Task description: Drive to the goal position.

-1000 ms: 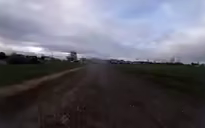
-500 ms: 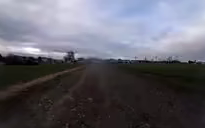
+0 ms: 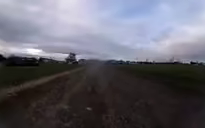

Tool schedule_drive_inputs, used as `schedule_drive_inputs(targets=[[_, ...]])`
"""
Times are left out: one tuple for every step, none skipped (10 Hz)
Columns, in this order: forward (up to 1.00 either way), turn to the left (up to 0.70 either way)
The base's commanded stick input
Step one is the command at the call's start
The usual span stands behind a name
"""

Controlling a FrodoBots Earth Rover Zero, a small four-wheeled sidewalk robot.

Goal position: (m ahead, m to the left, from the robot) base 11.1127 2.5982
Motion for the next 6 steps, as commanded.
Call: schedule_drive_inputs(targets=[[0.85, 0.0], [0.85, 0.0], [0.85, 0.0], [0.85, 0.0], [0.85, 0.0], [0.85, 0.0]])
